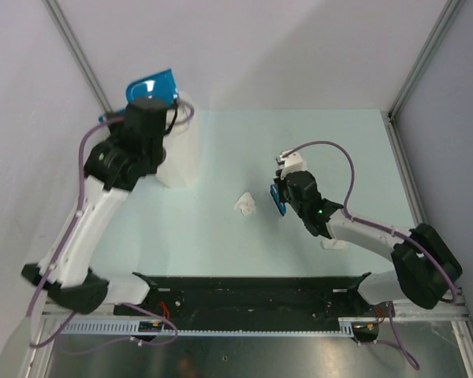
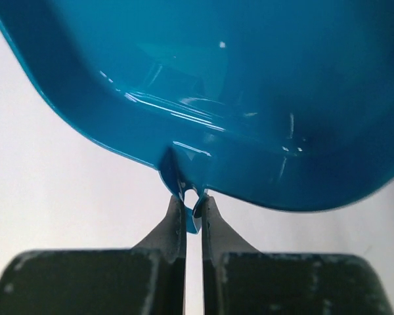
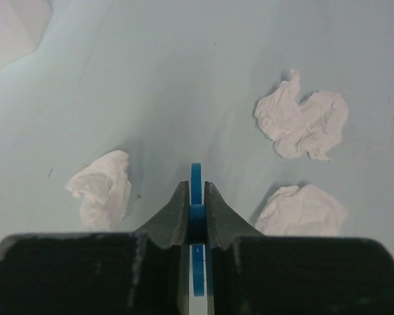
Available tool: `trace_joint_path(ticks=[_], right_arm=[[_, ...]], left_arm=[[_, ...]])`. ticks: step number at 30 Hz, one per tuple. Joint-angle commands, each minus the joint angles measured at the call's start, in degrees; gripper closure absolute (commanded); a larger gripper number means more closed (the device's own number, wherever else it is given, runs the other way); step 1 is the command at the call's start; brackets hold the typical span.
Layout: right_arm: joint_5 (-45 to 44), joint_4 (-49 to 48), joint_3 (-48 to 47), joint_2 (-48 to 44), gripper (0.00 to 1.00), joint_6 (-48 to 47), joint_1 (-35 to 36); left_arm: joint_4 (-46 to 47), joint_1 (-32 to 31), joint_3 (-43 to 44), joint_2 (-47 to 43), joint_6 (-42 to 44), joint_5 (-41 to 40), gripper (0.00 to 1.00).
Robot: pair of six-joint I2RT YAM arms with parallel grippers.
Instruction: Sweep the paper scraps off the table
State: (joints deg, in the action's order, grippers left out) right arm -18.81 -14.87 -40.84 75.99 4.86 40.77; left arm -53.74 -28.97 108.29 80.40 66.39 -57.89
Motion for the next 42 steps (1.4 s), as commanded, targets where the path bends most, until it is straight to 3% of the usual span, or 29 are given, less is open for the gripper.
trace_joint_path(ticks=[1, 5, 7, 12, 17, 22, 29, 33, 37, 42], right_arm=[[-1.3, -2.8, -5.2, 3.8, 1.00, -0.2, 0.0], [0.9, -1.7, -5.6, 5.6, 1.00, 5.9, -1.6], [1.8, -2.0, -5.7, 6.9, 1.00, 7.0, -1.5], [2.5, 0.9, -6.3, 8.0, 1.00, 12.4, -1.5], [2.9, 2.2, -6.9, 9.3, 1.00, 15.8, -0.8], [2.4, 2.7, -7.5, 10.9, 1.00, 17.2, 0.1], [4.2, -0.6, -10.0, 14.3, 1.00, 14.6, 3.1], [9.0, 2.3, -13.6, 16.0, 1.00, 21.4, 4.8], [20.4, -2.4, -14.1, 15.2, 1.00, 35.7, 5.1], [19.8, -0.6, -14.2, 13.5, 1.00, 35.7, 4.3]], left_arm=[[-3.6, -3.5, -15.4, -12.2, -12.5, 7.8, 1.00], [-11.5, -3.6, -26.0, -16.0, -22.6, 20.5, 1.00], [-15.4, -3.7, -28.8, -16.2, -28.0, 31.3, 1.00], [-13.1, -7.0, -48.3, -13.2, -34.0, 46.0, 1.00], [-4.0, -8.6, -58.4, -3.6, -34.8, 44.3, 1.00], [0.6, -8.6, -56.1, 9.4, -34.7, 42.3, 1.00], [1.4, -8.6, -48.6, 20.8, -34.5, 39.3, 1.00], [1.4, -8.7, -46.5, 23.0, -34.3, 40.1, 1.00], [1.4, -8.7, -45.5, 23.1, -34.0, 41.7, 1.00], [1.5, -8.6, -45.1, 18.8, -34.4, 48.2, 1.00]])
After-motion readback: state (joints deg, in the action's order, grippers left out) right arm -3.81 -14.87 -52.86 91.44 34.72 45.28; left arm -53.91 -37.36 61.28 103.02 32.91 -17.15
